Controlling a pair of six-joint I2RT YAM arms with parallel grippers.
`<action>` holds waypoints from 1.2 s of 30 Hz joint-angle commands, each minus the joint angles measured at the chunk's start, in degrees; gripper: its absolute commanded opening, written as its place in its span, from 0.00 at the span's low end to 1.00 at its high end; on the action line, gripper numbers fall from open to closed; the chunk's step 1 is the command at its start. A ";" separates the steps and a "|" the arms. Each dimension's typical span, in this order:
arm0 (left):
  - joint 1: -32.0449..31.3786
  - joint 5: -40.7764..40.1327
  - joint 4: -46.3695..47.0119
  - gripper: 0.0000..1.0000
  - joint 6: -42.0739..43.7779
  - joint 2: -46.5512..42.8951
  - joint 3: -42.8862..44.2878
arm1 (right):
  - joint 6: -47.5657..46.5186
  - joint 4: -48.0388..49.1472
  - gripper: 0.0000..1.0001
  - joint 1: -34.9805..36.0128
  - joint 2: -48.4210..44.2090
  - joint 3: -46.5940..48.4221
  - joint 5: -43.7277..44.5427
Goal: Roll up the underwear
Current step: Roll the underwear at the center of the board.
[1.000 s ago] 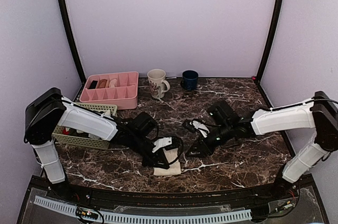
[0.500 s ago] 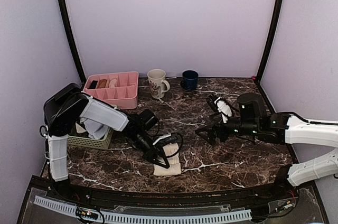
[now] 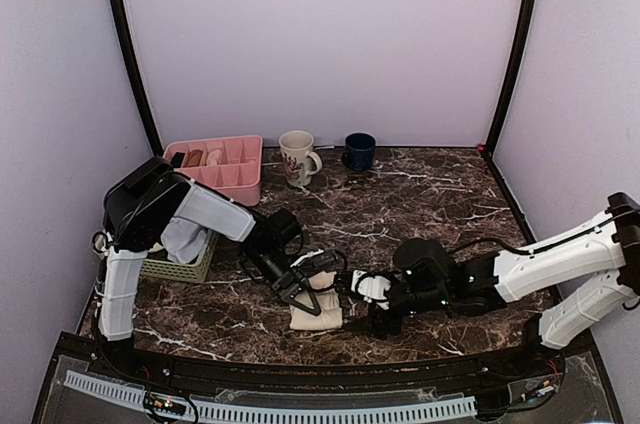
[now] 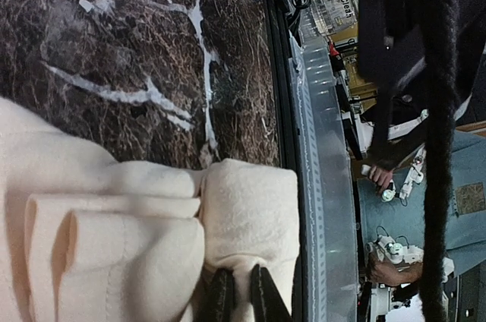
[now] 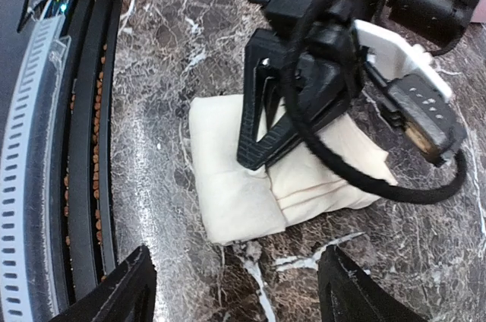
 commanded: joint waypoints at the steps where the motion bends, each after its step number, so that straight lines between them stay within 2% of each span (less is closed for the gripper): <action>1: 0.02 -4.13 -3.08 0.05 2.24 4.82 -0.32 | -8.23 7.85 0.65 4.61 6.22 2.19 4.56; 5: 0.04 -3.38 -2.54 0.06 1.90 4.85 -0.67 | -11.33 10.11 0.57 7.52 10.92 3.57 6.15; 15: 0.04 -2.64 -1.15 0.06 1.51 4.91 -2.01 | -15.19 14.39 0.53 9.07 19.42 4.20 14.71; 20: 0.04 -2.92 -1.19 0.06 1.67 4.80 -2.10 | -18.40 15.84 0.50 10.47 22.67 4.75 22.85; 23: -0.01 -2.62 -1.22 0.06 1.64 4.79 -2.02 | -19.54 15.53 0.39 11.40 23.77 5.07 25.00; 26: 0.49 -1.61 0.23 0.06 0.44 4.10 -2.37 | -17.39 12.38 0.18 11.44 24.01 6.48 24.52; 28: 1.26 -1.43 1.35 0.11 -0.69 2.41 -2.92 | -15.20 8.64 0.02 11.44 23.57 7.82 21.92; 29: 1.80 -1.44 2.00 0.17 -1.37 0.64 -3.19 | -13.92 7.13 0.00 11.44 23.16 8.19 20.37; 32: 5.07 -3.04 5.03 0.36 -4.39 -4.78 -5.09 | -9.43 1.72 0.00 11.43 21.60 9.19 13.70; 36: 11.02 -7.68 10.12 0.54 -8.53 -15.83 -8.36 | -3.37 -6.34 0.00 10.82 21.88 12.60 7.66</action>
